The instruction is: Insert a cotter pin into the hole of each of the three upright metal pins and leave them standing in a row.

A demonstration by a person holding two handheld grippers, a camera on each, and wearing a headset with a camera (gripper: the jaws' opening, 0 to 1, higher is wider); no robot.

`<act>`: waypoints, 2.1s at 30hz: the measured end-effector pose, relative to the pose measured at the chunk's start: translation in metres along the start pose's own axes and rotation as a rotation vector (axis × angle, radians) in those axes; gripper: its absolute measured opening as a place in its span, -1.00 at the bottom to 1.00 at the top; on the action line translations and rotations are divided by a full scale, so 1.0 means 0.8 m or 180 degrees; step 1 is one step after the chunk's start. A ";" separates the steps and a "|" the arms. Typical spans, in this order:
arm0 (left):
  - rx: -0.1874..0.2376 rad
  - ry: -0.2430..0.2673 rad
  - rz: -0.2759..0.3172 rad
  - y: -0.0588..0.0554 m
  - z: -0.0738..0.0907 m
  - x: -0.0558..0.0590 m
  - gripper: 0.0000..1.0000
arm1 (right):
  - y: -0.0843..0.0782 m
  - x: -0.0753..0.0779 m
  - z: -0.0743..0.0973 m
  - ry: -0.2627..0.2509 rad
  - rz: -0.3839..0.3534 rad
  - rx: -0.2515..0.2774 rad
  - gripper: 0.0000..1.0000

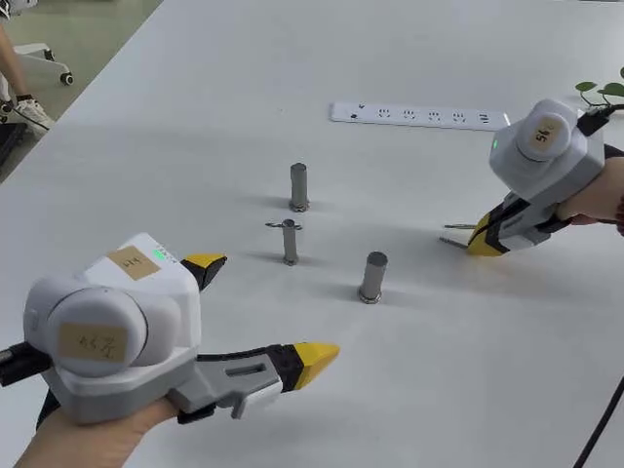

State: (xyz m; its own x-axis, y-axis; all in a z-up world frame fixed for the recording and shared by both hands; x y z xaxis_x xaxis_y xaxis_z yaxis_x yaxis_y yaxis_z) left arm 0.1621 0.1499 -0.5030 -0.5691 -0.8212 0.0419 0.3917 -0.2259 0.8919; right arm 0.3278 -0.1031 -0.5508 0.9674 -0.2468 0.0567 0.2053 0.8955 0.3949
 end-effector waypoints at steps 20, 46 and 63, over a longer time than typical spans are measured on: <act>-0.0037 -0.0202 -0.0147 0.012 -0.007 0.002 0.48 | 0.009 -0.030 0.024 -0.0306 0.0197 0.0321 -1.00; -0.0130 -0.0496 0.0058 0.026 -0.022 0.010 -0.09 | 0.080 -0.130 0.059 -0.0313 0.0984 0.0918 -1.00; -0.0256 -0.0908 0.0873 0.029 -0.025 0.041 -0.53 | 0.109 -0.178 0.061 -0.0318 0.1598 0.0998 -1.00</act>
State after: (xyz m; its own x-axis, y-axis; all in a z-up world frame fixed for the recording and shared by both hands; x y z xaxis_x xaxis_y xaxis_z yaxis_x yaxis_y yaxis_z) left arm 0.1669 0.1075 -0.4902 -0.6090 -0.6809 0.4069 0.6058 -0.0681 0.7927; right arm 0.2006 -0.0078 -0.4793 0.9131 0.1308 0.3862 -0.3413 0.7634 0.5483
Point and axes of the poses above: the centre of the closed fingertips' face, and the gripper's own axes: z roughly backward along the fingers, x roughly to its right, y roughly out of its top, the point moved 6 cm from there along z, roughly backward along the fingers
